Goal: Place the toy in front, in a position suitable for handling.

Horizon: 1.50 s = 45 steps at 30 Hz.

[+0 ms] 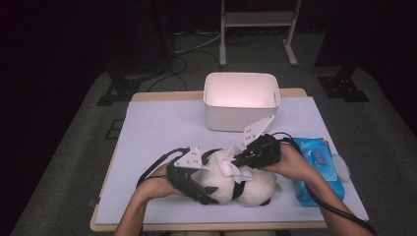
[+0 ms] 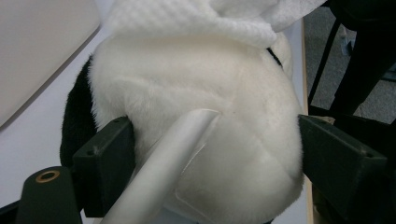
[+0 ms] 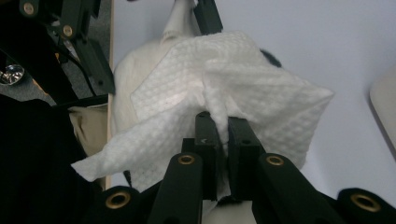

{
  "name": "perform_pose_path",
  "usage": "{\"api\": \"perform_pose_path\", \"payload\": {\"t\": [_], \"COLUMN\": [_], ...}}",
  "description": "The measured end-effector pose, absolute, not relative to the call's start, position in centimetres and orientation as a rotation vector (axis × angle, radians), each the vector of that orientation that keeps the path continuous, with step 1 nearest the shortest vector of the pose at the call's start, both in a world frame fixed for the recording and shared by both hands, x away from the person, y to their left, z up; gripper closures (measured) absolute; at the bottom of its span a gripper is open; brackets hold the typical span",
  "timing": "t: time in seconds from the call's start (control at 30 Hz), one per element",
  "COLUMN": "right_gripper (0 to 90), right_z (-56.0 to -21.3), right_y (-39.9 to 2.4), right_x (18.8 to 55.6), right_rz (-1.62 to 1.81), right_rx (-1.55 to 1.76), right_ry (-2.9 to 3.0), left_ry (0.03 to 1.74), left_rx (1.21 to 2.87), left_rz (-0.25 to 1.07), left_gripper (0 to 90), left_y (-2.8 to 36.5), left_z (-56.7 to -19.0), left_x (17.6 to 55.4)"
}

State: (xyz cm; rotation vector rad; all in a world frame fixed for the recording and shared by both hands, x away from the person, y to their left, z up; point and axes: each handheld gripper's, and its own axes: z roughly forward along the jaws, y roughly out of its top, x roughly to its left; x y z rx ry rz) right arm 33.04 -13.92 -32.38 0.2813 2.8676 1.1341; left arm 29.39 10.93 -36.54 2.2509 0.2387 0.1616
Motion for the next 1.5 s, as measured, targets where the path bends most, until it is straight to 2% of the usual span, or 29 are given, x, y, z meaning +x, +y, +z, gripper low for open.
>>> {"api": "perform_pose_path", "payload": {"t": [0.13,0.43,0.67,1.33,1.43,1.5], "right_gripper": [83.5,83.3,83.4,83.8,83.8,83.9], "right_z": [-32.3,-33.6,-34.4,-35.7,-35.7,-35.7], "right_y": [-13.3,-15.8,-16.8,-20.5,-21.3,-21.5], "right_x": [33.0,32.0,30.9,31.5,31.7,31.8], "right_rz": [1.122,1.085,1.097,1.141,1.146,1.136], "right_rx": [0.260,0.331,0.331,0.471,0.500,0.501], "right_ry": [2.868,2.885,2.885,2.848,2.836,2.830], "left_ry": [0.248,0.320,0.313,0.250,0.235,0.238], "left_rx": [2.243,2.227,2.224,2.222,2.218,2.201], "left_rz": [0.157,0.141,0.145,0.143,0.146,0.152], "left_gripper": [15.1,15.1,15.0,14.7,17.1,21.8], "left_y": [11.1,11.4,11.4,11.2,10.7,10.4], "left_z": [-36.7,-37.0,-37.0,-36.6,-36.7,-36.5], "left_x": [29.5,30.2,30.2,29.8,29.8,29.8]}}
